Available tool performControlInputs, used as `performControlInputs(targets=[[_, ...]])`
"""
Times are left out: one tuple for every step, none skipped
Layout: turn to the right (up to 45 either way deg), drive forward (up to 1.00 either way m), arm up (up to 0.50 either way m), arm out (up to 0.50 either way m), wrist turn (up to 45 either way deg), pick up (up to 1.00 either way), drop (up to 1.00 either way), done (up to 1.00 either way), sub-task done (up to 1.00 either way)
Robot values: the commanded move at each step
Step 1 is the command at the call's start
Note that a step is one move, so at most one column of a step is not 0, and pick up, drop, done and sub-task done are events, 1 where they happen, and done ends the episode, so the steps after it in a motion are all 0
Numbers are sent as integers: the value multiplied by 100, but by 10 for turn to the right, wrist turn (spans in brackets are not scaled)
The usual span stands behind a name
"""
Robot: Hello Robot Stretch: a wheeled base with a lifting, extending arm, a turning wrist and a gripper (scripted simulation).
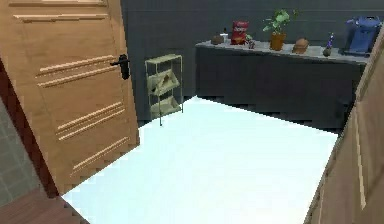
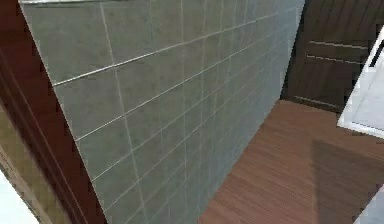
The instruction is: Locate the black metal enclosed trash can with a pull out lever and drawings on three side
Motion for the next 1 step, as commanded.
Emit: performControlInputs(targets=[[0,100,0,0,0,0,0,0,0]])
